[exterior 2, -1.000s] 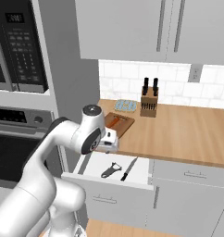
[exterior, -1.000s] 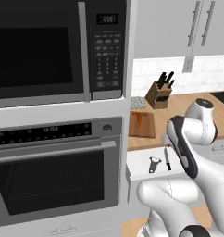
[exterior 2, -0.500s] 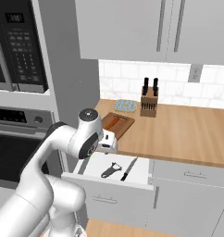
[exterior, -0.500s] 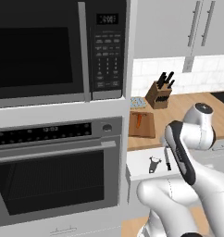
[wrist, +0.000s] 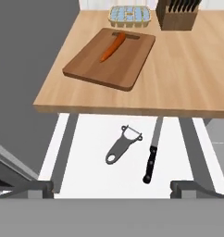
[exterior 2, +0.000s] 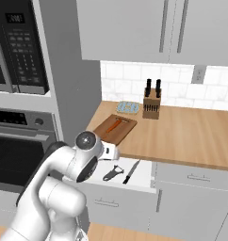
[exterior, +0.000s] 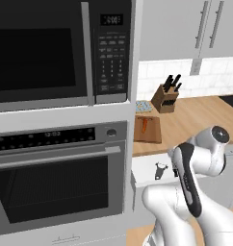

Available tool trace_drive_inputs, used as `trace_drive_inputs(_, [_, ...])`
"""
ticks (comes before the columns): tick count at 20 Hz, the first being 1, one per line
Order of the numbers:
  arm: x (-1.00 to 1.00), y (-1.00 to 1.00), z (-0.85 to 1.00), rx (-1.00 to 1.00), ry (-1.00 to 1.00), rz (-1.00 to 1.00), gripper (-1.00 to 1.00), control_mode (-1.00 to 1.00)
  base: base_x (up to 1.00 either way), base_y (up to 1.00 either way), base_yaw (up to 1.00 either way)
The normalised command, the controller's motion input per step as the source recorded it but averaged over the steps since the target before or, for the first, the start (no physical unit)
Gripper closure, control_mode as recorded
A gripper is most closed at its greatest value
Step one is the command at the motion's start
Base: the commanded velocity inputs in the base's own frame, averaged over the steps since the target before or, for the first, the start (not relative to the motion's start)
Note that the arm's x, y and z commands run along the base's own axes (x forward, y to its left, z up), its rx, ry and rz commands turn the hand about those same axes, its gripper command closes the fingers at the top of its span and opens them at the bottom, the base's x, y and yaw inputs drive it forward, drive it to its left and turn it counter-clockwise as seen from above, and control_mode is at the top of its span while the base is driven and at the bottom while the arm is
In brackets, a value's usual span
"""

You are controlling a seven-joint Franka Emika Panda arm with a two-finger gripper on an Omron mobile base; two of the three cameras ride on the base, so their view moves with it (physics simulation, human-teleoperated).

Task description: Place the appropriate cutting tool for cutting the carrot skin on the cutting board.

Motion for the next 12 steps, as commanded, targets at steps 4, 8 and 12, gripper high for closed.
trace_drive_inputs(4, [0.0, 0.01, -0.09, 0.0, 0.18, -0.07, -1.0, -1.0, 0.0, 0.0, 0.0])
trace_drive_inputs(8, [0.0, 0.05, -0.12, -0.02, 0.14, -0.09, -1.0, -1.0, 0.0, 0.0, 0.0])
trace_drive_inputs(12, [-0.02, 0.0, -0.02, 0.0, 0.0, 0.0, -1.0, -1.0, 0.0, 0.0, 0.0])
